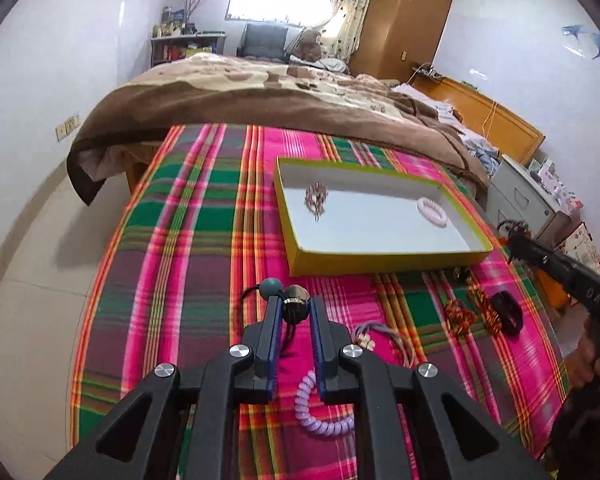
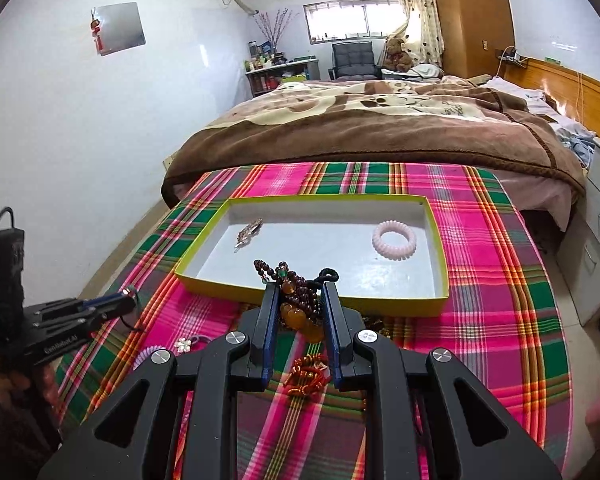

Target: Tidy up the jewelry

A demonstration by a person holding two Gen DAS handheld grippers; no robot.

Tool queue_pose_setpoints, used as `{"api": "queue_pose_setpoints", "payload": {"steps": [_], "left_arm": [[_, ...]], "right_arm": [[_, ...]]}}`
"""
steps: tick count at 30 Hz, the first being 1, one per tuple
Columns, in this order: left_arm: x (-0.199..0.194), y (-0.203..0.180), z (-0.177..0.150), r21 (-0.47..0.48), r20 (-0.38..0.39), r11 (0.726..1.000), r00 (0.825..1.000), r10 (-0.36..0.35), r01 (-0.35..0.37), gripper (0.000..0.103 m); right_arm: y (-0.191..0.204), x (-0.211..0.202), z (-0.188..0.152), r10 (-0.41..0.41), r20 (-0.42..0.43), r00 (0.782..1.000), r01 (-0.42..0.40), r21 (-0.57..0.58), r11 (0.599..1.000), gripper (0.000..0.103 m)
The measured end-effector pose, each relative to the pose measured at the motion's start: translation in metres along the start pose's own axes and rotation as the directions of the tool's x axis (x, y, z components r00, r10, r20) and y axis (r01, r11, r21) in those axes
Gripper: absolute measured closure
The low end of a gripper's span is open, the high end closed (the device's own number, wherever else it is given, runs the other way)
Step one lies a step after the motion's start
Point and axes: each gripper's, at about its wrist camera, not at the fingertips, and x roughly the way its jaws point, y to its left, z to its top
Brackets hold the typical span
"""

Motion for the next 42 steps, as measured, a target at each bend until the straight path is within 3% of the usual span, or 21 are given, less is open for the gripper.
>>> {"api": "queue_pose_setpoints", "payload": {"steps": [11, 21, 25, 28, 42], "left_arm": [[0.009, -0.025, 0.055, 0.074, 0.048, 0.996, 0.998, -0.042, 0.039, 0.089], [0.065, -0.044, 0.090, 0.124, 0.011, 0.992, 0.999, -0.039, 0.037, 0.089], [0.086, -0.048, 0.094, 0.142, -0.007, 0.990, 1.000, -0.008, 0.009, 0.089], [0.102, -0.050, 0.095, 0.132, -0.036, 0.991, 0.999, -0.032, 0.036, 0.089], [0.140, -0.041, 0.087, 0.110, -0.107, 0.993, 0.994, -0.020, 0.032, 0.089]], "right_arm": [[-0.008, 0.024, 0.021, -0.031, -0.019, 0.999, 0.031, 0.008, 0.999, 0.082], [-0.021, 0.077, 0.052, -0.070, -0.068, 0.995, 0.070, -0.007, 0.998, 0.082], [-0.029, 0.100, 0.062, -0.078, -0.093, 0.993, 0.079, -0.002, 0.997, 0.082], [-0.033, 0.118, 0.064, -0.094, -0.120, 0.988, 0.093, -0.009, 0.996, 0.082], [-0.042, 0.164, 0.061, -0.115, -0.201, 0.973, 0.113, -0.020, 0.993, 0.081]]}}
